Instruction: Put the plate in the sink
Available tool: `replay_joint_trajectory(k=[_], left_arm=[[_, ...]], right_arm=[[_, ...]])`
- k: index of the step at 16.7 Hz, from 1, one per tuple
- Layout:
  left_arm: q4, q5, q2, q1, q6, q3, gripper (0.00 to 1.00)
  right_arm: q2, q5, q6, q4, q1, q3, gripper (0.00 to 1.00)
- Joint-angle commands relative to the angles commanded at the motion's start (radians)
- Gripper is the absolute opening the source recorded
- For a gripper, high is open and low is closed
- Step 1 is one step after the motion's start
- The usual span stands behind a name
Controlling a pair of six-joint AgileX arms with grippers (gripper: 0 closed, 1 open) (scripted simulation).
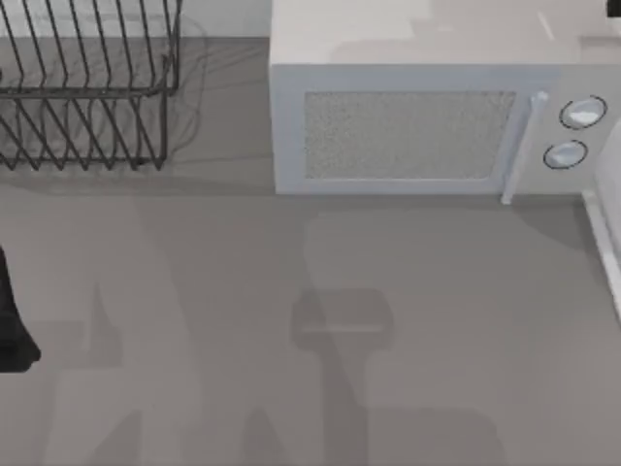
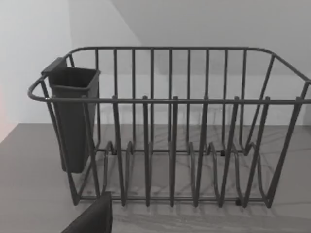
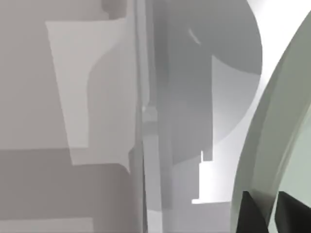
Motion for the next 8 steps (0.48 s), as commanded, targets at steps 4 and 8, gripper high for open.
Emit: replay_joint_trajectory(k=[4, 8], left_arm=[[0.000, 0.000, 0.000, 0.000, 0.000, 0.000, 1.00], [0.000, 0.000, 0.000, 0.000, 0.000, 0.000, 1.00]], right_arm=[[0.136, -0.036, -0.087, 0.004, -0.049, 0.034, 0.00], [0.144, -0.039, -0.093, 0.004, -0.051, 0.029, 0.00]])
